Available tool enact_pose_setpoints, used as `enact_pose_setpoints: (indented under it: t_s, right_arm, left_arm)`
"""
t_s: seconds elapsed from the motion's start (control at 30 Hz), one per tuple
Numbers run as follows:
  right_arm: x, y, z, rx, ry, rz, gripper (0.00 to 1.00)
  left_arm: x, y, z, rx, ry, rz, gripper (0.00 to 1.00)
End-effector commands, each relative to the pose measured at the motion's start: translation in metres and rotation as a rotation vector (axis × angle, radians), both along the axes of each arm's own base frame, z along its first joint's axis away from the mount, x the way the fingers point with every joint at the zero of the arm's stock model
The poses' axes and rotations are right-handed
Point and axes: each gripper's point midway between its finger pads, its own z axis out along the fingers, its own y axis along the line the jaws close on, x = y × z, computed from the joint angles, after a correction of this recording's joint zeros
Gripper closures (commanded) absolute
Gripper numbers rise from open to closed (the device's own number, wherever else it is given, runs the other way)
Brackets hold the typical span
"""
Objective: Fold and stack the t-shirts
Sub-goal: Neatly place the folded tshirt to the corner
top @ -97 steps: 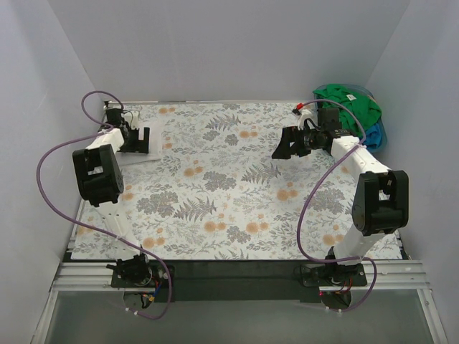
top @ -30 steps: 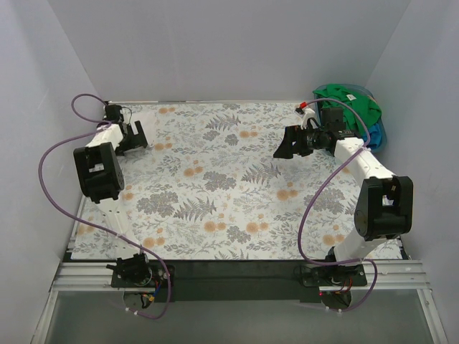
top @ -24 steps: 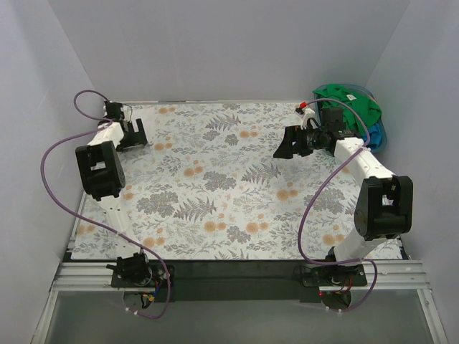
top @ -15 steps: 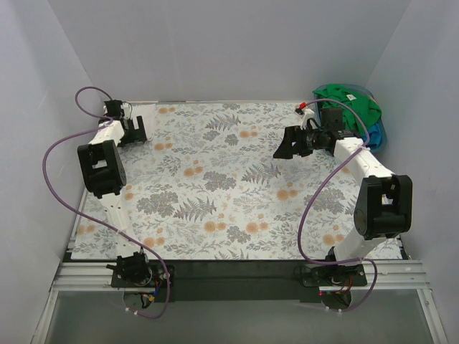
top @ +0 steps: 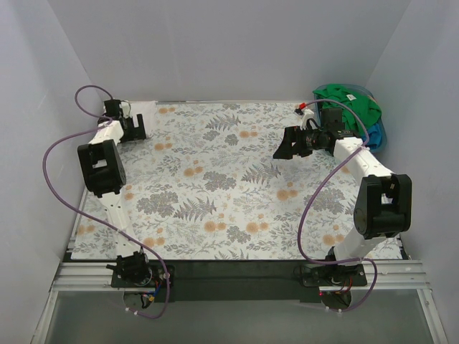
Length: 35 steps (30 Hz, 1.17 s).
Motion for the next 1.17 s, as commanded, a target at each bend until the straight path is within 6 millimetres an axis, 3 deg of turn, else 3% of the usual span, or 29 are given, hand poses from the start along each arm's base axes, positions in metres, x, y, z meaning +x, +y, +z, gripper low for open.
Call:
enact_pose_setpoints:
  t_s: [0.0, 0.03, 0.13, 0.17, 0.23, 0.27, 0.33, 0.37, 0.5, 0.53, 0.63, 0.67, 0.7, 0.73, 0.77, 0.8, 0.83, 0.93, 1.13]
  right_arm:
    - [0.004, 0.002, 0.018, 0.026, -0.047, 0.013, 0.02]
    - [0.003, 0.002, 0.022, 0.026, -0.058, 0.016, 0.02]
    - [0.001, -0.004, 0.043, 0.002, -0.131, 0.008, 0.02]
    - [0.001, -0.007, 0.046, -0.015, -0.152, 0.004, 0.02]
    - [-0.001, -0.014, 0.057, -0.026, -0.176, -0.010, 0.02]
    - [-0.001, -0.019, 0.060, -0.042, -0.188, -0.021, 0.02]
    - [-0.003, -0.032, 0.068, -0.067, -0.206, -0.052, 0.02]
    - [-0.004, -0.037, 0.072, -0.077, -0.217, -0.065, 0.02]
    - [-0.016, -0.056, 0.078, -0.125, -0.247, -0.101, 0.02]
    - [-0.019, -0.068, 0.083, -0.141, -0.267, -0.132, 0.02]
    - [-0.039, -0.075, 0.079, -0.181, -0.278, -0.138, 0.02]
    - [-0.044, -0.076, 0.078, -0.189, -0.280, -0.139, 0.02]
    - [-0.055, -0.077, 0.064, -0.199, -0.247, -0.135, 0.02]
    - [-0.063, -0.079, 0.067, -0.213, -0.274, -0.135, 0.02]
    - [-0.070, -0.080, 0.061, -0.223, -0.269, -0.132, 0.02]
    - [-0.081, -0.081, 0.046, -0.234, -0.237, -0.129, 0.02]
    - [-0.088, -0.083, 0.045, -0.250, -0.260, -0.129, 0.02]
    - [-0.110, -0.085, 0.028, -0.269, -0.250, -0.122, 0.02]
    - [-0.124, -0.087, 0.015, -0.279, -0.241, -0.138, 0.02]
  left_arm:
    - [-0.058, -0.039, -0.030, -0.156, 0.168, -0.072, 0.02]
    - [-0.054, -0.043, 0.007, -0.161, 0.089, -0.094, 0.02]
    - [-0.072, -0.054, 0.044, -0.188, 0.032, -0.102, 0.02]
    - [-0.074, -0.059, 0.080, -0.195, -0.040, -0.121, 0.02]
    - [-0.085, -0.069, 0.105, -0.219, -0.082, -0.146, 0.02]
    - [-0.090, -0.080, 0.141, -0.241, -0.155, -0.192, 0.02]
    - [-0.105, -0.095, 0.166, -0.266, -0.183, -0.282, 0.02]
    - [-0.112, -0.105, 0.192, -0.270, -0.235, -0.328, 0.02]
    - [-0.131, -0.130, 0.228, -0.215, -0.295, -0.355, 0.02]
    - [-0.138, -0.136, 0.227, -0.216, -0.279, -0.358, 0.02]
    - [-0.159, -0.158, 0.231, -0.232, -0.275, -0.372, 0.02]
    - [-0.171, -0.167, 0.217, -0.246, -0.241, -0.387, 0.02]
    - [-0.178, -0.171, 0.210, -0.252, -0.227, -0.380, 0.02]
    - [-0.189, -0.175, 0.217, -0.251, -0.254, -0.390, 0.02]
    - [-0.202, -0.175, 0.196, -0.260, -0.212, -0.383, 0.02]
    - [-0.208, -0.176, 0.196, -0.262, -0.223, -0.384, 0.02]
    - [-0.217, -0.175, 0.201, -0.251, -0.248, -0.381, 0.02]
    - [-0.235, -0.172, 0.184, -0.241, -0.224, -0.370, 0.02]
    - [-0.247, -0.168, 0.189, -0.215, -0.253, -0.359, 0.02]
